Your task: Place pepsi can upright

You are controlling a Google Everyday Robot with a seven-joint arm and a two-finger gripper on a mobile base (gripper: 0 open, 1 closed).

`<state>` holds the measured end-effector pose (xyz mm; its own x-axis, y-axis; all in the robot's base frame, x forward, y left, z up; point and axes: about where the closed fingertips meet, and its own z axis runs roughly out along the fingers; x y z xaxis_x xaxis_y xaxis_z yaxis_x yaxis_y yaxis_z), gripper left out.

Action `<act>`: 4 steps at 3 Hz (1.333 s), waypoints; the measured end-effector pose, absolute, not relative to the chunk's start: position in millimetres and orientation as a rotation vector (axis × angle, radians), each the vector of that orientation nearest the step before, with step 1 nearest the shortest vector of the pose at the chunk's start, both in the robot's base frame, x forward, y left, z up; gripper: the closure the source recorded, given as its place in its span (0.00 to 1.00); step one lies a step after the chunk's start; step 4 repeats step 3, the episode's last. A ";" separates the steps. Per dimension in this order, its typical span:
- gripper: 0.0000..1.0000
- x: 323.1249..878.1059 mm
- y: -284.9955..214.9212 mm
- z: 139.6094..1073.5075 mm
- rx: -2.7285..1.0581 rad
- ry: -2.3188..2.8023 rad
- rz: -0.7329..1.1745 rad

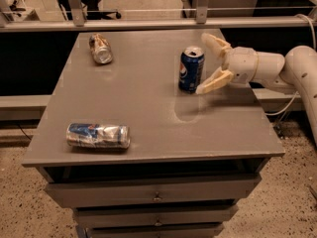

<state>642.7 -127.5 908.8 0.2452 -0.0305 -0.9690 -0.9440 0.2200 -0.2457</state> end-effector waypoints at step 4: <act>0.00 625.1 -197.5 952.5 -1.248 1.338 0.671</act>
Offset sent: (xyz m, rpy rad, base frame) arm -0.0336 -0.1403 0.0848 -0.3802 0.0698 -0.2482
